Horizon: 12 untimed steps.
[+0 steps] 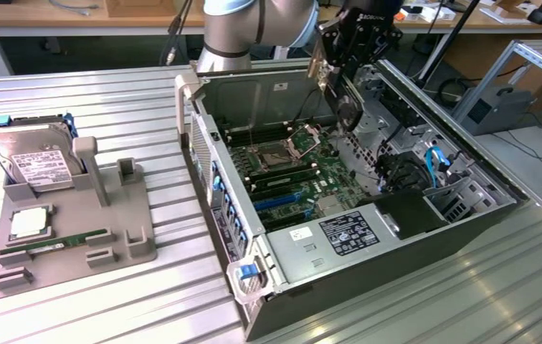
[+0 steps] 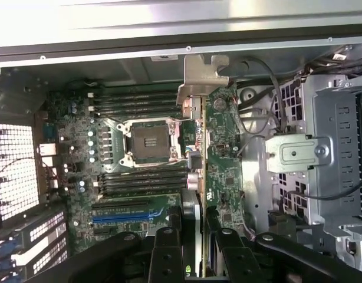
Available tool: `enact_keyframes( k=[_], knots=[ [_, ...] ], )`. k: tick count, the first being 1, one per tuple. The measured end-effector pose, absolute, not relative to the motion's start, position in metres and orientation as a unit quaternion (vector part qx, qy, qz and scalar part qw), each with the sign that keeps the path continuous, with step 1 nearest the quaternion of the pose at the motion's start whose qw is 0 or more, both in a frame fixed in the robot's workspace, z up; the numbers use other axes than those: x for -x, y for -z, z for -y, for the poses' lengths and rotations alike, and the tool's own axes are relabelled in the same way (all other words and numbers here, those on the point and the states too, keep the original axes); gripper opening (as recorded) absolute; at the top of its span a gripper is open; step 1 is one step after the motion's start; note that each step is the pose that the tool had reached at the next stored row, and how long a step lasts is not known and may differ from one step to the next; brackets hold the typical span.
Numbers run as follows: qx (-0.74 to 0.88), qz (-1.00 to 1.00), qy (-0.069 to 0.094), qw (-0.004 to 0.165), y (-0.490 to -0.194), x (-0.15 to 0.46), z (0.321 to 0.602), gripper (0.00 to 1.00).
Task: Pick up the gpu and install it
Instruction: 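Pick up the gpu and move the gpu toward the slot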
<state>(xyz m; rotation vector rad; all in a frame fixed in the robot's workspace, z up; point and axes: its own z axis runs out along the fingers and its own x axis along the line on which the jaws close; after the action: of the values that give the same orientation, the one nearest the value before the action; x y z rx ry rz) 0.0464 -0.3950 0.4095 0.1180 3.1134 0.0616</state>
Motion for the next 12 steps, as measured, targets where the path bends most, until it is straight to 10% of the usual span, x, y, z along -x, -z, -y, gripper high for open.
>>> enact_keyframes(
  k=[12],
  knots=[
    [-0.038, -0.999, -0.020, 0.013, -0.388, -0.054, 0.395, 0.27]
  ],
)
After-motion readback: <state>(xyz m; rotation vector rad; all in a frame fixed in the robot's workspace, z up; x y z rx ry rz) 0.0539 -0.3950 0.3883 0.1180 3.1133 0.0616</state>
